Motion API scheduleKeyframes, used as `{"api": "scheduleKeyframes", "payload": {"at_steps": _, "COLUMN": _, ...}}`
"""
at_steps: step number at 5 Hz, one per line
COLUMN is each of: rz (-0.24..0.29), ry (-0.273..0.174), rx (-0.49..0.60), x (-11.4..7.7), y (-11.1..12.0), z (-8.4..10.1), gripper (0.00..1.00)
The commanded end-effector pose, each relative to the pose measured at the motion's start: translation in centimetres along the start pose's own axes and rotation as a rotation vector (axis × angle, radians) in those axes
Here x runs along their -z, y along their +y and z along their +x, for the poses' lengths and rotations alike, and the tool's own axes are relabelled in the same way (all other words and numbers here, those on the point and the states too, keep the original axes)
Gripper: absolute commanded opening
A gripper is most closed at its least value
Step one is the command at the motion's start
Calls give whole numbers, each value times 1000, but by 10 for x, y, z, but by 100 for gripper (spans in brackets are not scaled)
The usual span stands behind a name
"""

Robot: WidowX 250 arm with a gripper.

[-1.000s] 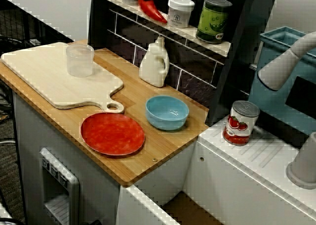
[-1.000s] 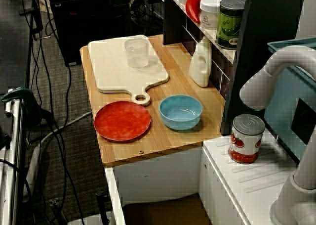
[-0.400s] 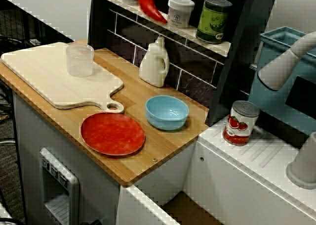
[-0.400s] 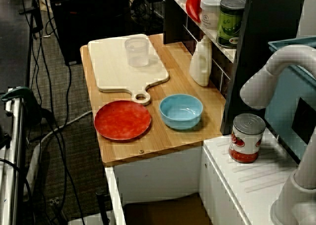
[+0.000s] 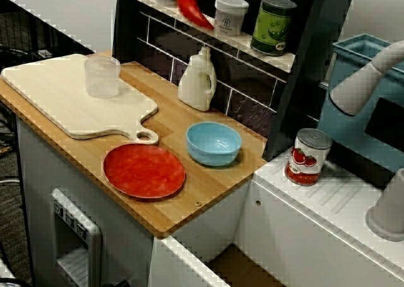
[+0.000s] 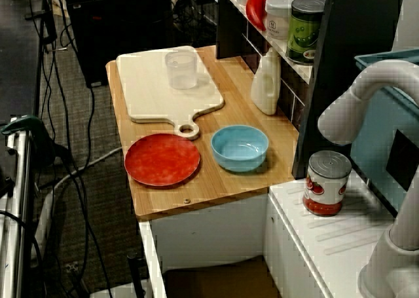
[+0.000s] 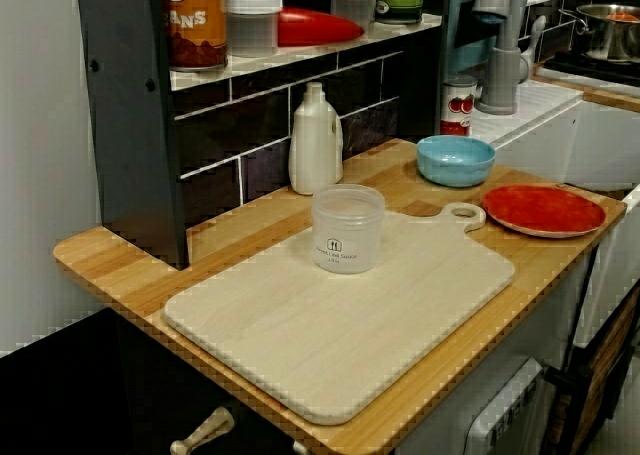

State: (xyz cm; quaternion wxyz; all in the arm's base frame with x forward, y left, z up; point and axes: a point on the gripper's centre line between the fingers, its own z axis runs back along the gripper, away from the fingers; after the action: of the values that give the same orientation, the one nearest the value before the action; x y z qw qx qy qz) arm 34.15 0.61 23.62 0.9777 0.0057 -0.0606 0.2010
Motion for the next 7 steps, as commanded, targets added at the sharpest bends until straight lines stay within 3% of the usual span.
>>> {"api": "scheduleKeyframes", "payload": {"at_steps": 1, "rz": -81, "ry": -23, "rx": -84, "x": -3, "y": 15, "z": 14, "gripper": 100}}
{"api": "scheduleKeyframes", "payload": {"at_steps": 2, "rz": -167, "ry": -72, "rx": -136, "x": 3, "y": 15, "z": 29, "gripper": 100}}
{"api": "scheduleKeyframes", "payload": {"at_steps": 3, "rz": -200, "ry": -91, "rx": -146, "x": 6, "y": 11, "z": 41, "gripper": 100}}
{"api": "scheduleKeyframes", "payload": {"at_steps": 4, "rz": -176, "ry": -158, "rx": -145, "x": 4, "y": 6, "z": 51, "gripper": 100}}
{"api": "scheduleKeyframes", "payload": {"at_steps": 5, "rz": -157, "ry": -191, "rx": -181, "x": 9, "y": 7, "z": 60, "gripper": 100}}
{"api": "scheduleKeyframes", "payload": {"at_steps": 7, "rz": -188, "ry": -197, "rx": -195, "x": -1, "y": 4, "z": 78, "gripper": 100}}
